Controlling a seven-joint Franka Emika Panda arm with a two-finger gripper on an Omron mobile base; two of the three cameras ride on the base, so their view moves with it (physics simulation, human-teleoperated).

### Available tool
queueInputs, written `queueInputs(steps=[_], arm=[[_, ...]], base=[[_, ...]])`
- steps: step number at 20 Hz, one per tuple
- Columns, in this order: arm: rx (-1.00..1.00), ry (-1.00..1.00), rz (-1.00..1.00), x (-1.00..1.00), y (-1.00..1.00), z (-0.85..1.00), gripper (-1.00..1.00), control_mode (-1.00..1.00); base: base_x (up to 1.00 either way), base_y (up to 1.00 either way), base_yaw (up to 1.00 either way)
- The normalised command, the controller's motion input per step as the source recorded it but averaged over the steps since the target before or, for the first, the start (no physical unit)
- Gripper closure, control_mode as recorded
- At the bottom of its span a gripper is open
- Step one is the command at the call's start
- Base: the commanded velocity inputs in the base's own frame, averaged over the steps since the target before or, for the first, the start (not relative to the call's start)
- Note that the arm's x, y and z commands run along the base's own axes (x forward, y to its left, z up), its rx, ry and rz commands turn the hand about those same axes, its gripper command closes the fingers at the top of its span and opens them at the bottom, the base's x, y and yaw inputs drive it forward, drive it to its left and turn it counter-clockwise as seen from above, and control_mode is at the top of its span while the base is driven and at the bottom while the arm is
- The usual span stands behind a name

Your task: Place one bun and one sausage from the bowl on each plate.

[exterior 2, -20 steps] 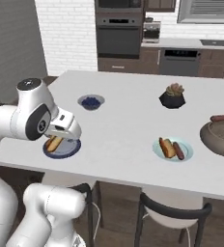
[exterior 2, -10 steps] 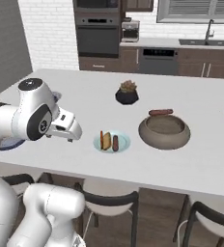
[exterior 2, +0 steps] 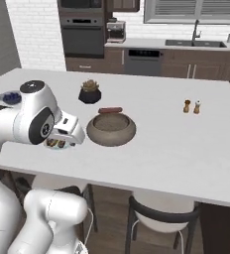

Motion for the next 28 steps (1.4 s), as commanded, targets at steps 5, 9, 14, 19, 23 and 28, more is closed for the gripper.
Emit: queueInputs(steps=[5,9,14,19,23,28], arm=[[0.00,0.00,0.00,0.00,0.00,0.00,-1.00,1.00],[0.00,0.00,0.00,0.00,0.00,0.00,-1.00,1.00],[0.00,0.00,0.00,0.00,0.00,0.00,-1.00,1.00],[0.00,0.00,0.00,0.00,0.00,0.00,-1.00,1.00],[0.00,0.00,0.00,0.00,0.00,0.00,-1.00,1.00],[0.00,0.00,0.00,0.00,0.00,0.00,-1.00,1.00]], base=[[0.22,-0.26,-0.03],[0.71,0.24,-0.03],[0.55,0.13,0.00],[0.07,0.71,0.00],[0.38,0.30,0.04],[0.16,-0.03,0.04]])
